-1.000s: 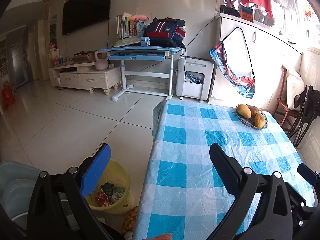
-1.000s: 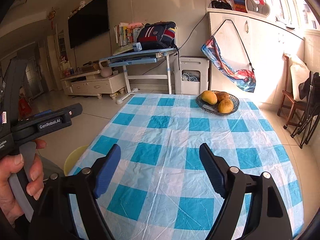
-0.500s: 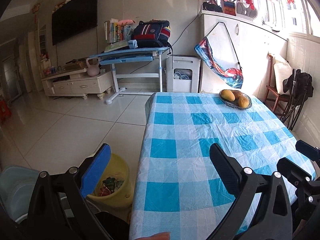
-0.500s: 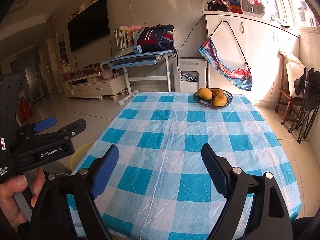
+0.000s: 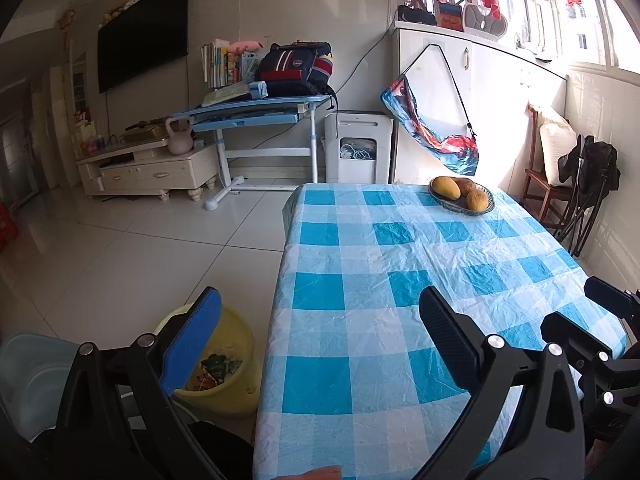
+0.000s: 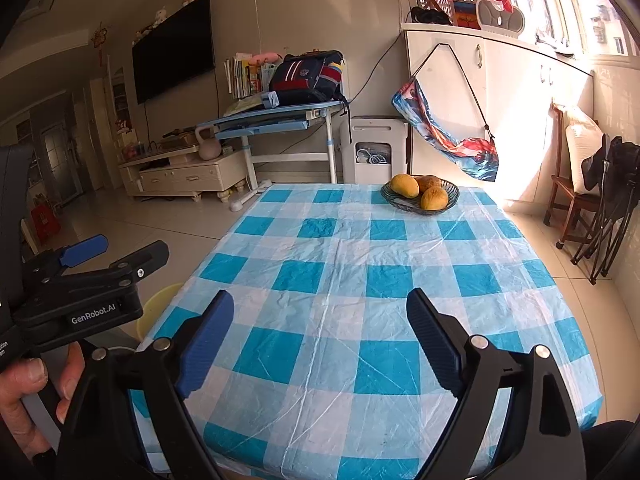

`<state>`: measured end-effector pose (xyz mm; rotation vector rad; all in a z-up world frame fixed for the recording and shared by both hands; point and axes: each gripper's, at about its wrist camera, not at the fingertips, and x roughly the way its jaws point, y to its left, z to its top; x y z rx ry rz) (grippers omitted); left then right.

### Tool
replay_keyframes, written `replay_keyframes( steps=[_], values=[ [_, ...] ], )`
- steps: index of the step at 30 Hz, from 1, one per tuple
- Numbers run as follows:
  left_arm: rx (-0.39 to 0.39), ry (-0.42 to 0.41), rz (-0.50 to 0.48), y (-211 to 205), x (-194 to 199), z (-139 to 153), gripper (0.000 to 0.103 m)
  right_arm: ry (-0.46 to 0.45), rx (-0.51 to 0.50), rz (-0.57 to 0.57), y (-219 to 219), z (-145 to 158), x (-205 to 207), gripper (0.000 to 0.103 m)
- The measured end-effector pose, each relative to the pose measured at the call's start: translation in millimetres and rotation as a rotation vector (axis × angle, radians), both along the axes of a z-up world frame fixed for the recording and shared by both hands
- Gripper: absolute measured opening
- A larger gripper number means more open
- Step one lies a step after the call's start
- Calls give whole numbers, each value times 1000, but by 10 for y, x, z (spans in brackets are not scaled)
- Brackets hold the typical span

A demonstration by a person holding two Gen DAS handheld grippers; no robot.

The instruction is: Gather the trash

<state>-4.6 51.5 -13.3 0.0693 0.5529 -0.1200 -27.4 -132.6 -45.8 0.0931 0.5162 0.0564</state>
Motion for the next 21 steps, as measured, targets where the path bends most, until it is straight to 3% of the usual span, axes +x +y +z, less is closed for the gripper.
replay_keyframes(
  steps=[21],
  values=[
    [7, -5, -12, -44, -8, -9, 96, -24, -11, -11, 0, 51, -34, 86]
  ],
)
